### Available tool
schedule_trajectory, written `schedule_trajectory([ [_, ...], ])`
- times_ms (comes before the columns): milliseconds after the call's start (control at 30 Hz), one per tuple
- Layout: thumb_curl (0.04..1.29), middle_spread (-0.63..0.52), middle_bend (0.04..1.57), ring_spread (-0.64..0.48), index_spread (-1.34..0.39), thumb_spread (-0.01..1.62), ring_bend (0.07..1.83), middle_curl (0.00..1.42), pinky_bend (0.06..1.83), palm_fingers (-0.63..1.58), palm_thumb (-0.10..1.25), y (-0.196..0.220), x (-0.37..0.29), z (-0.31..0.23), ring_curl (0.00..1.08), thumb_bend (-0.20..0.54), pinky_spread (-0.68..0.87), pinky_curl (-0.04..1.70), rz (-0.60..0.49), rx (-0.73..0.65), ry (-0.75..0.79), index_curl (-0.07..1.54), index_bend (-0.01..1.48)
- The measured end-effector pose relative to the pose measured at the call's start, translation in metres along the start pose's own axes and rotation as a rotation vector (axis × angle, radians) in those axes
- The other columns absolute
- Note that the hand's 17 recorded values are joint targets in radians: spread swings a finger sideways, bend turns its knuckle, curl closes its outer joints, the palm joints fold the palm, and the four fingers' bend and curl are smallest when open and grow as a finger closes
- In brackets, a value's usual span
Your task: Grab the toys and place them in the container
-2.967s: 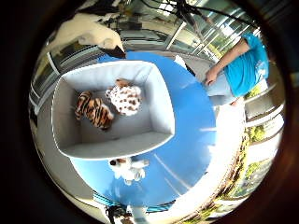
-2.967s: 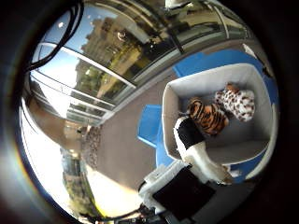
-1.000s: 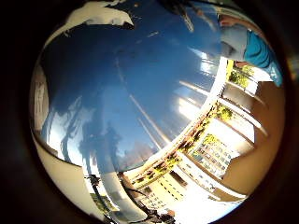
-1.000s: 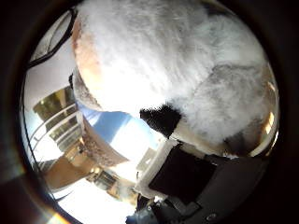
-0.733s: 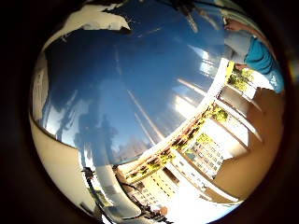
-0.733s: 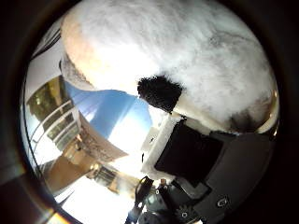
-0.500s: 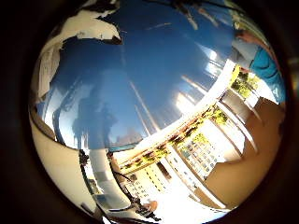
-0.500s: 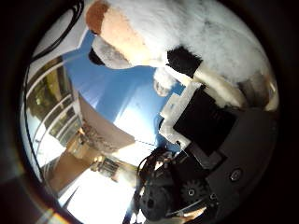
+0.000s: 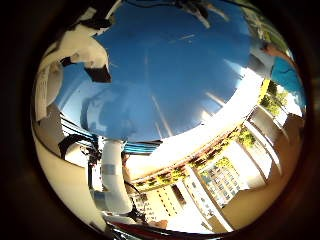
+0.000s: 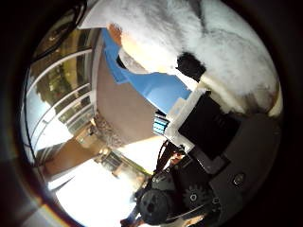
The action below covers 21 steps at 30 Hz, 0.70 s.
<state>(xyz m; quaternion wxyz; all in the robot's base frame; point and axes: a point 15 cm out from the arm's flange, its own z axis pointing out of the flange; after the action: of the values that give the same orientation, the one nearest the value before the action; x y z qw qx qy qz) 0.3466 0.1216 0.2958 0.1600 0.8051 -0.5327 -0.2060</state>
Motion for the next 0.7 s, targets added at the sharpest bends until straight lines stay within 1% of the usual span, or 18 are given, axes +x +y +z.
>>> schedule_trajectory([
  [167,0.69,-0.22,1.27,-0.10,-0.73,1.19,1.58,1.04,1.73,0.77,1.00,0.035,-0.013,-0.030,0.76,0.019,0.15,0.60,-0.042,0.072,0.006,1.12,0.66],
  [233,0.71,-0.22,1.28,-0.10,-0.74,1.19,1.59,1.04,1.74,0.75,1.01,0.047,-0.021,-0.045,0.77,0.011,0.14,0.61,-0.062,0.122,0.017,1.16,0.66],
  [400,0.73,-0.22,1.31,-0.10,-0.76,1.19,1.61,1.06,1.75,0.73,1.01,0.057,-0.038,-0.094,0.77,-0.007,0.13,0.65,-0.100,0.270,0.026,1.25,0.65],
  [567,0.76,-0.21,1.33,-0.10,-0.77,1.18,1.63,1.06,1.75,0.71,1.00,0.043,-0.053,-0.134,0.77,-0.012,0.13,0.67,-0.126,0.430,0.017,1.32,0.64],
  [700,0.78,-0.21,1.34,-0.10,-0.77,1.17,1.63,1.06,1.75,0.71,0.99,0.017,-0.059,-0.175,0.77,-0.013,0.12,0.69,-0.133,0.614,0.026,1.37,0.64],
])
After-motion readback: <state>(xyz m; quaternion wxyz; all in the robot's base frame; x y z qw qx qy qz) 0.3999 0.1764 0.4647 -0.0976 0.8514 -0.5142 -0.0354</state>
